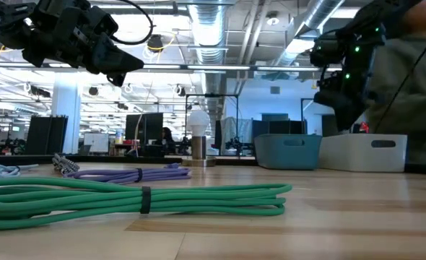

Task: Pick & Place USB Port
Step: Put the braided white charger cable into the blue bin

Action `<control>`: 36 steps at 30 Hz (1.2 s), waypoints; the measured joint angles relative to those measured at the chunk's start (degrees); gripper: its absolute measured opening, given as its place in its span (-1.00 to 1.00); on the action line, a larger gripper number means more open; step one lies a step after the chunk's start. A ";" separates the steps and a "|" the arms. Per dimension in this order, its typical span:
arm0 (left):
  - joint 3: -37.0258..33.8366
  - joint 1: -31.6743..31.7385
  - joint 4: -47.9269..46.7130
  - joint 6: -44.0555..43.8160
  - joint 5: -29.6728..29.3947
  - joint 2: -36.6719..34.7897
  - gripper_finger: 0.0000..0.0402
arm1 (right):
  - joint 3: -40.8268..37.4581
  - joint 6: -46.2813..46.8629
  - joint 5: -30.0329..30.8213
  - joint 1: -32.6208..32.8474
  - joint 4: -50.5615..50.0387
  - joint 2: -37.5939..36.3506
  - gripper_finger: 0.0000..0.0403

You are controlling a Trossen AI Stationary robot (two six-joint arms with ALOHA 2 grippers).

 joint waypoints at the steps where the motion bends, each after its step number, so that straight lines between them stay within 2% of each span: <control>1: 0.00 0.00 0.00 0.00 0.00 0.00 -0.94 | 0.52 0.00 -0.49 0.59 -1.43 -0.42 -0.57; 8: 0.00 0.00 0.00 -0.02 0.02 0.00 -0.94 | 4.03 2.94 -6.27 5.44 -7.98 -1.57 -0.57; 18: 0.00 0.00 -0.02 -0.02 0.02 0.00 -0.94 | 6.34 6.66 -20.04 16.17 -7.18 -1.44 -0.57; 23: 0.00 0.00 0.00 -0.04 0.02 0.00 -0.94 | 6.37 6.64 -23.53 23.12 -1.25 -1.44 -0.57; 33: 0.02 0.00 1.29 -0.06 0.02 -0.02 -0.94 | 6.37 5.97 -23.48 31.89 17.21 -1.41 -0.57; 36: 0.02 0.00 1.29 -0.36 0.02 -0.02 -0.94 | 6.37 5.61 -21.24 33.32 22.11 -1.41 -0.57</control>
